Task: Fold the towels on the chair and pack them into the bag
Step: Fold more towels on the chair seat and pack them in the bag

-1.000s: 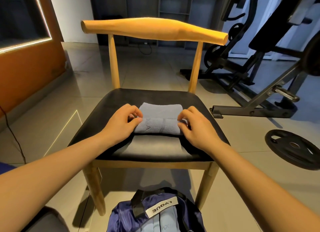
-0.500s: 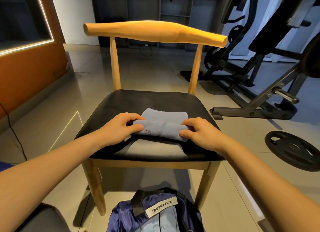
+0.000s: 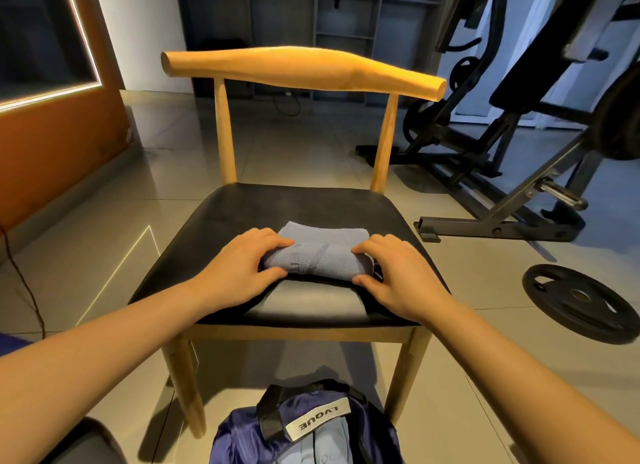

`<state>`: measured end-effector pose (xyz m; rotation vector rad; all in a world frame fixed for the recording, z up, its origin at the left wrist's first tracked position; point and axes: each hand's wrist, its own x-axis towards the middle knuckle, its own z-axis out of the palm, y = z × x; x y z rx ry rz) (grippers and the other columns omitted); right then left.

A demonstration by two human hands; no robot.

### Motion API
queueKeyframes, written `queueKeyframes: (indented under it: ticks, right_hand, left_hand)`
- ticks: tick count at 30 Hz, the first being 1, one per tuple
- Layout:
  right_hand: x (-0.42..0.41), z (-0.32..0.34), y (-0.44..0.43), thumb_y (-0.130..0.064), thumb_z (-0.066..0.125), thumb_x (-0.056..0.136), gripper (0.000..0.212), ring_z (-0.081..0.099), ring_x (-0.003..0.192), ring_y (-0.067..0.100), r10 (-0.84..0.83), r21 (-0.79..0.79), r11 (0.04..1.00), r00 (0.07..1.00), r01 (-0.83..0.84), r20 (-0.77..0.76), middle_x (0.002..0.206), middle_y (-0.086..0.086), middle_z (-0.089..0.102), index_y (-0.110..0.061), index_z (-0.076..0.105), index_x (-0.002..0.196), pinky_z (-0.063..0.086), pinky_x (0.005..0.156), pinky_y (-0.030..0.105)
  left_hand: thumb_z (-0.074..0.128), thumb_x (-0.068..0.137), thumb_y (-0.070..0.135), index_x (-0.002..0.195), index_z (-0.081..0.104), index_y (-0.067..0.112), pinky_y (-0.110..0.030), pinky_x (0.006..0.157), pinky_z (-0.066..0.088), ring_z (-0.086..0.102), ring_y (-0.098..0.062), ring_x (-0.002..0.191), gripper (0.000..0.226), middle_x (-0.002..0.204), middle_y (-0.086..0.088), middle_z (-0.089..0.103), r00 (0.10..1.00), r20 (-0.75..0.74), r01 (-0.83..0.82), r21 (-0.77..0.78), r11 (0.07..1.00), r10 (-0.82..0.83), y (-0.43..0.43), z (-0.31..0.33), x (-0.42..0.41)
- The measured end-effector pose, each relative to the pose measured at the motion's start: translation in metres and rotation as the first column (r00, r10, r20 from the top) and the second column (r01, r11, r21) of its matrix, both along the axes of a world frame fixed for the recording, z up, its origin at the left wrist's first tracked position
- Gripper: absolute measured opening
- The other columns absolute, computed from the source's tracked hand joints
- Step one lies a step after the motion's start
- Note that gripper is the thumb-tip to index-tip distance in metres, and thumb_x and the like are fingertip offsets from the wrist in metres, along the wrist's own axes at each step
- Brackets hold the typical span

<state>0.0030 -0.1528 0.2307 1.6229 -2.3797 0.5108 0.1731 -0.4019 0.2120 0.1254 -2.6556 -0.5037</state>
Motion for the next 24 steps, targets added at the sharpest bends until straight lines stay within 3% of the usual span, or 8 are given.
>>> queueKeyframes:
  ticks: [5, 7, 9, 13, 16, 20, 24]
  right_hand:
    - [-0.008, 0.007, 0.000, -0.034, 0.069, 0.095, 0.024, 0.058, 0.087, 0.011, -0.013, -0.058, 0.997, 0.897, 0.043, 0.441, 0.102, -0.012, 0.062, -0.038, 0.057, 0.115, 0.047, 0.075, 0.022]
    - [-0.010, 0.007, 0.001, -0.031, 0.065, 0.098, 0.017, 0.057, 0.078, 0.009, 0.001, -0.066, 0.997, 0.851, 0.039, 0.525, 0.091, -0.012, 0.061, -0.036, 0.058, 0.113, 0.044, 0.070, 0.020]
    - [-0.006, 0.004, -0.002, -0.034, 0.058, 0.102, 0.016, 0.055, 0.085, 0.006, -0.032, -0.069, 0.995, 0.916, 0.065, 0.401, 0.093, -0.014, 0.057, -0.033, 0.062, 0.118, 0.041, 0.074, 0.020]
    - [0.001, 0.000, -0.005, -0.052, 0.058, 0.097, 0.040, 0.051, 0.104, 0.011, -0.038, -0.027, 0.999, 0.998, 0.039, 0.051, 0.117, -0.009, 0.057, -0.026, 0.066, 0.127, 0.044, 0.091, 0.029]
    - [-0.004, -0.002, -0.004, -0.051, 0.062, 0.095, 0.043, 0.051, 0.101, 0.010, -0.051, -0.013, 0.999, 0.992, 0.053, 0.113, 0.114, -0.008, 0.062, -0.025, 0.066, 0.129, 0.045, 0.089, 0.029]
    - [-0.007, 0.006, -0.008, -0.040, 0.064, 0.097, 0.028, 0.057, 0.095, 0.012, -0.045, -0.059, 0.996, 0.956, 0.064, 0.289, 0.105, -0.005, 0.068, -0.022, 0.071, 0.118, 0.048, 0.083, 0.031]
    - [-0.007, 0.011, -0.007, -0.044, 0.071, 0.090, 0.047, 0.052, 0.110, 0.009, -0.049, -0.023, 0.998, 0.962, 0.057, 0.269, 0.125, -0.012, 0.061, -0.031, 0.059, 0.133, 0.046, 0.093, 0.030]
  left_hand:
    - [0.069, 0.096, 0.031, 0.119, 0.065, 0.035, -0.017, 0.088, 0.048, 0.061, -0.002, 0.107, 0.024, 0.115, 0.017, 0.066, 1.000, 0.015, 0.004, 0.346, 0.938, -0.009, 0.001, 0.010, 0.000]
    - [0.063, 0.099, 0.031, 0.117, 0.065, 0.034, -0.017, 0.085, 0.050, 0.063, -0.005, 0.105, 0.017, 0.114, 0.013, 0.066, 0.999, 0.031, 0.001, 0.401, 0.916, -0.015, 0.002, 0.011, -0.002]
    - [0.061, 0.101, 0.032, 0.114, 0.067, 0.034, -0.021, 0.087, 0.049, 0.062, -0.007, 0.102, 0.014, 0.111, 0.011, 0.066, 1.000, 0.016, -0.031, 0.366, 0.930, 0.027, 0.002, 0.008, -0.005]
    - [0.062, 0.100, 0.030, 0.118, 0.072, 0.029, -0.027, 0.091, 0.050, 0.059, -0.004, 0.103, 0.021, 0.109, 0.011, 0.062, 0.985, -0.119, -0.093, 0.259, 0.961, 0.128, 0.004, -0.001, -0.010]
    - [0.062, 0.100, 0.032, 0.129, 0.069, 0.028, -0.031, 0.091, 0.053, 0.061, -0.008, 0.106, 0.030, 0.113, 0.015, 0.063, 0.983, -0.173, -0.023, 0.247, 0.969, 0.067, 0.010, -0.001, -0.006]
    - [0.067, 0.086, 0.055, 0.133, 0.065, 0.035, -0.038, 0.091, 0.053, 0.060, -0.008, 0.105, 0.051, 0.110, 0.016, 0.063, 0.998, -0.056, -0.008, 0.180, 0.984, 0.019, 0.007, 0.002, -0.003]
    - [0.069, 0.096, 0.028, 0.128, 0.068, 0.032, -0.034, 0.099, 0.053, 0.062, -0.004, 0.109, 0.032, 0.116, 0.017, 0.068, 0.998, -0.061, 0.030, 0.294, 0.955, -0.012, 0.005, 0.005, -0.007]
